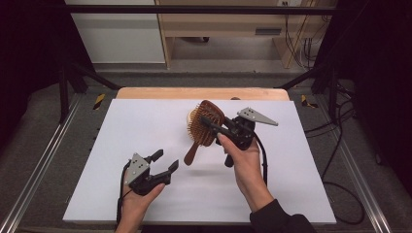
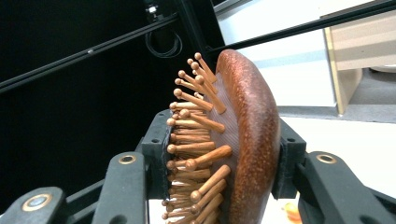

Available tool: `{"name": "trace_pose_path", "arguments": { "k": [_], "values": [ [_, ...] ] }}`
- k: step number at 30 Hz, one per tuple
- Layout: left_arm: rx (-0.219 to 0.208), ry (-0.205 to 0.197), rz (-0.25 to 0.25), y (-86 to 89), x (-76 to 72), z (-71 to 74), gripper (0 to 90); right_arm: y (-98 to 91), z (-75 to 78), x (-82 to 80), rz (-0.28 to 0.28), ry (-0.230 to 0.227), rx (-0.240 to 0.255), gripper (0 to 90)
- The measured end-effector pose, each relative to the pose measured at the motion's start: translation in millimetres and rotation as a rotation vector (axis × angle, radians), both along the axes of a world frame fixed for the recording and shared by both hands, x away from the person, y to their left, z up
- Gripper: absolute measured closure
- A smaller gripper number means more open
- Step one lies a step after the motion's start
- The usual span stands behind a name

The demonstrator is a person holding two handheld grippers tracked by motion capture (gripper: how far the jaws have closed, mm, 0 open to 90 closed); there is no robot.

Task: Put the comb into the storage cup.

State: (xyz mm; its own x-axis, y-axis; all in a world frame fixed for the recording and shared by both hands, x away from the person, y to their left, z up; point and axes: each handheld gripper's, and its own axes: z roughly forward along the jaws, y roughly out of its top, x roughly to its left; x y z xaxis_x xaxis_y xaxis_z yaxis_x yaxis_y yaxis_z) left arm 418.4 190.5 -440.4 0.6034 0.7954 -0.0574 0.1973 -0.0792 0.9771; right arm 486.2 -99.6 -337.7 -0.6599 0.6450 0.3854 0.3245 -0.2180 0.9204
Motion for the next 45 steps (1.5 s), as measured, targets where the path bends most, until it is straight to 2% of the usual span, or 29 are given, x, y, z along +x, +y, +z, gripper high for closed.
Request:
{"name": "trace_pose_path", "arguments": {
  "k": [10, 20, 30, 45],
  "values": [
    [0.000, 0.028, 0.053, 1.6, 5.2, -4.1, 10.3, -7.6, 1.7, 11.5, -0.023, 0.012, -0.002, 51.5],
    [0.006, 0.023, 0.075, 4.1, 6.9, -6.1, 8.4, -8.4, 0.6, 17.8, -0.029, 0.032, 0.009, 51.4],
    [0.017, 0.026, 0.063, 2.3, 8.0, -8.3, 6.5, -6.0, 4.6, 22.4, -0.046, 0.041, 0.014, 51.1],
    [0.004, 0.015, 0.069, 3.7, 8.2, -8.1, 2.9, 0.7, 21.6, 28.8, -0.046, 0.020, 0.031, 51.0]
  ]
}}
